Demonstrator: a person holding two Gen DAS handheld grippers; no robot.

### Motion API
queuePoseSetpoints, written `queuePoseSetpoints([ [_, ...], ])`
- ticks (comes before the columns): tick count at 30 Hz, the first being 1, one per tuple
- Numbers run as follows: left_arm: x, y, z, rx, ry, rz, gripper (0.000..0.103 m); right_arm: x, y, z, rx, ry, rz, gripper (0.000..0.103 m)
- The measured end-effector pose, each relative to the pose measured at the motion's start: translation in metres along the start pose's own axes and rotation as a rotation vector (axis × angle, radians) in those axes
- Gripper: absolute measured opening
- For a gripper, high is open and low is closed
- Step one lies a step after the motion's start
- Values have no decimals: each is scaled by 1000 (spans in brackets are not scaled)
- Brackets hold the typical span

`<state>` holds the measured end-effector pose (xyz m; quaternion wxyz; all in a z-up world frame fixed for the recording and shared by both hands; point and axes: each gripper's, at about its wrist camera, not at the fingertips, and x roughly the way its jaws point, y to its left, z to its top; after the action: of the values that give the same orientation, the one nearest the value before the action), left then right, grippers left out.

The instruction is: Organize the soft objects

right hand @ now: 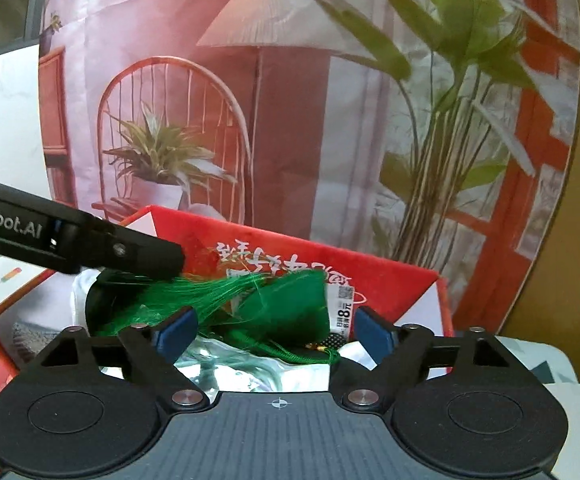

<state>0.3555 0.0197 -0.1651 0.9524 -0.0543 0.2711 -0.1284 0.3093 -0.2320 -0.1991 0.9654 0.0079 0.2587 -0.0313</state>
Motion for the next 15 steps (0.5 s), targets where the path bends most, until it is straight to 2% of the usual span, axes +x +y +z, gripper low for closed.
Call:
queuePoseSetpoints([
  [1,-5,0,0,4,-9,11,90,-4,-1,0,13,0,-5,96],
  [4,-22,1,2,19,-30,47,98,-18,-6,2,51,-14,-13,102],
  [8,-44,3,2,12,-59,66,103,-39,-12,6,109,-24,-28,102],
  [12,-70,3,0,-5,-83,92,103,-64,-14,9,160,-46,-68,103],
  [15,-92,1,-2,-17,-94,94,103,-83,-13,13,185,-50,-57,103],
])
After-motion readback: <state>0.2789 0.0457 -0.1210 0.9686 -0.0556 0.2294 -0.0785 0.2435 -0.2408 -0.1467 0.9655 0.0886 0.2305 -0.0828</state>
